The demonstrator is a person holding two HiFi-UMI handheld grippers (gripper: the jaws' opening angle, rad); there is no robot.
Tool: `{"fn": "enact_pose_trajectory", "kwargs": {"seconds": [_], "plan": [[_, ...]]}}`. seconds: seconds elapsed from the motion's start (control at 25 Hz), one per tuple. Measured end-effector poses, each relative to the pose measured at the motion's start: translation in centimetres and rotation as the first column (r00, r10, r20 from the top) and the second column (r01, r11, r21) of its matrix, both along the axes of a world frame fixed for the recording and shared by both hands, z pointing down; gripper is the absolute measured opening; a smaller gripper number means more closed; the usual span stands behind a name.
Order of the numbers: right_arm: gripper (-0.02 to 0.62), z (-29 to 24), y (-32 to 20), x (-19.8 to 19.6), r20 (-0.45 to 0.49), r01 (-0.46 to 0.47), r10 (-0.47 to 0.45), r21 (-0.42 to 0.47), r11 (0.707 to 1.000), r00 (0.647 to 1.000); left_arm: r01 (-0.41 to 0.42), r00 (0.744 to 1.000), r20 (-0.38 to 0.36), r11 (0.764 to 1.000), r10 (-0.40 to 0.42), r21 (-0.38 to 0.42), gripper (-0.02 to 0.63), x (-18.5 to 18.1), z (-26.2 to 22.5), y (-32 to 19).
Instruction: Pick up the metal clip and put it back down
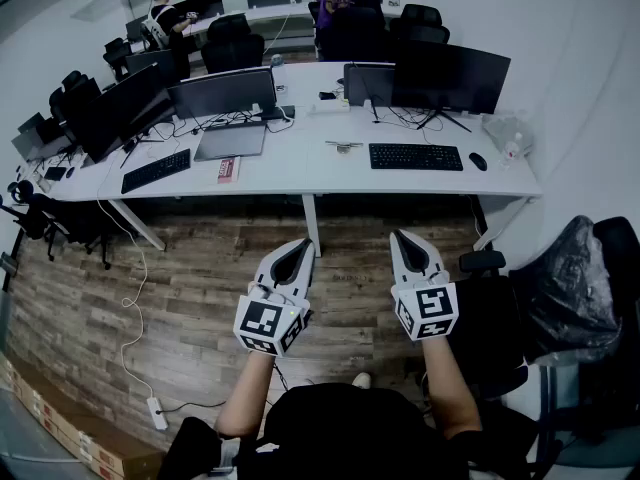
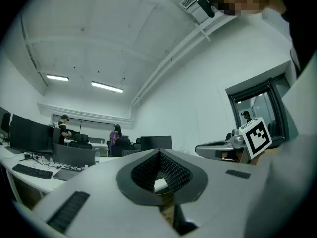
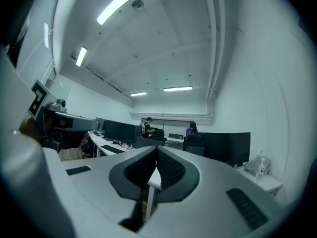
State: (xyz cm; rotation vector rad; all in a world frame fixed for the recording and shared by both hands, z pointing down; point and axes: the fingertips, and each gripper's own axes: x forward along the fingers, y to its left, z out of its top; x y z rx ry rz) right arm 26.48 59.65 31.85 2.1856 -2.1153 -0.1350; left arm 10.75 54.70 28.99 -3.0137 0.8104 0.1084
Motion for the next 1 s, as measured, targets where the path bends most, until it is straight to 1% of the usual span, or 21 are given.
{"fn": "enact_pose_trajectory", "kwargs": {"seconds": [0.12, 0.24, 0.56, 0.84, 1.0], "plan": [[0.023, 0.0, 0.1, 0.6, -0.003, 0.004, -0.004, -0.001, 1.000, 1.000, -0.004, 1.000, 0.005, 1.000, 0.004, -0.002, 0.009, 0.8, 0.1, 0.2], [0.023, 0.0, 0.4, 1.3, 0.013, 0.004, -0.004, 0.003, 1.000, 1.000, -0.002, 1.000, 0.007, 1.000, 0.002, -0.006, 0.009, 1.5, 0.1, 0.6], [0.023, 1.1, 1.6, 3.4, 0.010, 0.048, -0.048, -0.003, 0.999, 0.999, 0.012, 1.000, 0.010, 1.000, -0.011, -0.009, 0.009, 4.6, 1.0, 2.0], [0.023, 2.8, 2.2, 5.0, 0.025, 0.075, -0.074, -0.022, 0.997, 0.997, 0.021, 0.999, 0.029, 0.999, -0.020, -0.028, 0.009, 6.7, 2.5, 2.8], [0.023, 2.7, 1.4, 5.6, 0.016, 0.082, -0.081, -0.023, 0.996, 0.997, 0.035, 0.999, 0.040, 0.999, -0.034, -0.007, 0.009, 7.1, 2.4, 2.3]]}}
